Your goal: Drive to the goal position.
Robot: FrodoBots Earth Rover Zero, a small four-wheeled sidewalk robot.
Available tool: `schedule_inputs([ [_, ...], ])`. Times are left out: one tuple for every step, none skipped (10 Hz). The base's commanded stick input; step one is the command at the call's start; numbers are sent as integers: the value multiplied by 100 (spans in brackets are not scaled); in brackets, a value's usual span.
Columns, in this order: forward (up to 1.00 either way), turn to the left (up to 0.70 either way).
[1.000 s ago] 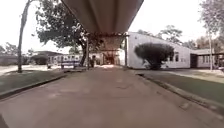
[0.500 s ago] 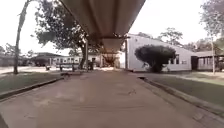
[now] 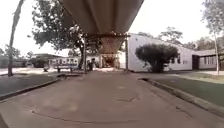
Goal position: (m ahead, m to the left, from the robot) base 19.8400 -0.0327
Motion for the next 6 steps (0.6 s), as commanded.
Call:
schedule_inputs([
  [70, 0],
  [70, 0],
  [70, 0],
  [70, 0],
  [70, 0],
  [70, 0],
])
